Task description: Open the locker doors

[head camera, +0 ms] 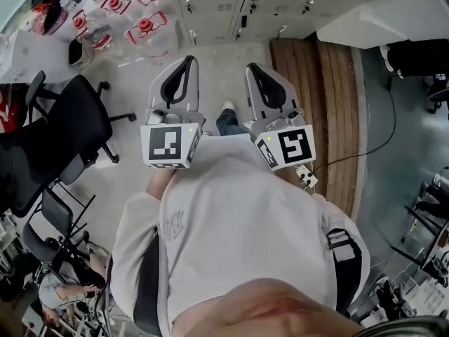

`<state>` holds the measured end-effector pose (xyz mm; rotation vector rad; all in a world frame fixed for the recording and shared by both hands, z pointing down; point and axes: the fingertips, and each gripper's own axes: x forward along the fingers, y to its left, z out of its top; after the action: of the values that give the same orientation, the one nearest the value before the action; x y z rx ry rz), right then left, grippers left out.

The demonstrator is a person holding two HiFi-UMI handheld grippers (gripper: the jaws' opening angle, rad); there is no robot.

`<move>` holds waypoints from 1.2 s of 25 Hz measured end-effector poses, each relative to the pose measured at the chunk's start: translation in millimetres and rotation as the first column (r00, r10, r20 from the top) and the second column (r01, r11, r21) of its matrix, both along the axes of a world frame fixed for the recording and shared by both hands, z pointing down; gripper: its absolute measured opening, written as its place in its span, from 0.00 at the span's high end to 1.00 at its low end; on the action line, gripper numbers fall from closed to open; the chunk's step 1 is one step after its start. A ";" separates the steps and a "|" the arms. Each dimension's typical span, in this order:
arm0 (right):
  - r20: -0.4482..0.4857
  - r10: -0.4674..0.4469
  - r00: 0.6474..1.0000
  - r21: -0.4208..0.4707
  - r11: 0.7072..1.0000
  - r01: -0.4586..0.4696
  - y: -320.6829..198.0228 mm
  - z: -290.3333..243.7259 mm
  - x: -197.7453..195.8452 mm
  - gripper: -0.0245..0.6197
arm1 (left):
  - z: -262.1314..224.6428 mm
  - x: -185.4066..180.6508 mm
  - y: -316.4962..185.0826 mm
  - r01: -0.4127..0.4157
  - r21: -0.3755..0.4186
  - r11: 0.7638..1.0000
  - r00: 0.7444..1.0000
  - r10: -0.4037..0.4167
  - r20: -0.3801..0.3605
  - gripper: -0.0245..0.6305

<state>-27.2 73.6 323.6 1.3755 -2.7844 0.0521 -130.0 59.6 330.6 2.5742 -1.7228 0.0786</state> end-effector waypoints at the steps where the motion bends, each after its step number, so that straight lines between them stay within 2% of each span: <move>1: -0.001 -0.006 1.000 0.010 1.000 0.006 -12.4 -2.1 4.6 0.94 | -2.2 3.1 -11.6 0.009 0.010 1.000 1.000 -0.009 -0.001 0.96; 7: -0.008 -0.040 0.999 0.035 0.999 0.040 -79.3 -3.8 30.3 0.94 | -8.8 21.2 -74.0 0.059 0.048 0.997 0.998 -0.060 0.004 0.96; 14: -0.015 -0.084 0.996 0.009 0.996 0.084 -126.4 3.7 37.2 0.94 | -6.5 27.5 -113.1 0.086 0.061 0.994 0.996 -0.088 0.029 0.96; 17: -0.008 -0.099 0.995 -0.004 0.995 0.099 -141.7 8.5 30.0 0.94 | -5.5 19.6 -130.1 0.117 0.051 0.992 0.993 -0.118 0.023 0.96; 23: 0.002 -0.130 0.992 -0.014 0.991 0.130 -179.0 10.7 1.7 0.94 | -4.9 4.0 -166.9 0.109 0.049 0.993 0.994 -0.110 0.023 0.96; 30: 0.003 -0.145 0.989 0.019 0.989 0.145 -238.0 -8.1 -51.7 0.94 | -21.3 -45.2 -220.5 0.106 0.066 0.992 0.993 -0.110 0.047 0.96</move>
<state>-78.9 -164.4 315.5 1.1737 -2.8867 0.0246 -175.2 -160.8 309.4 2.5377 -1.9093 0.0867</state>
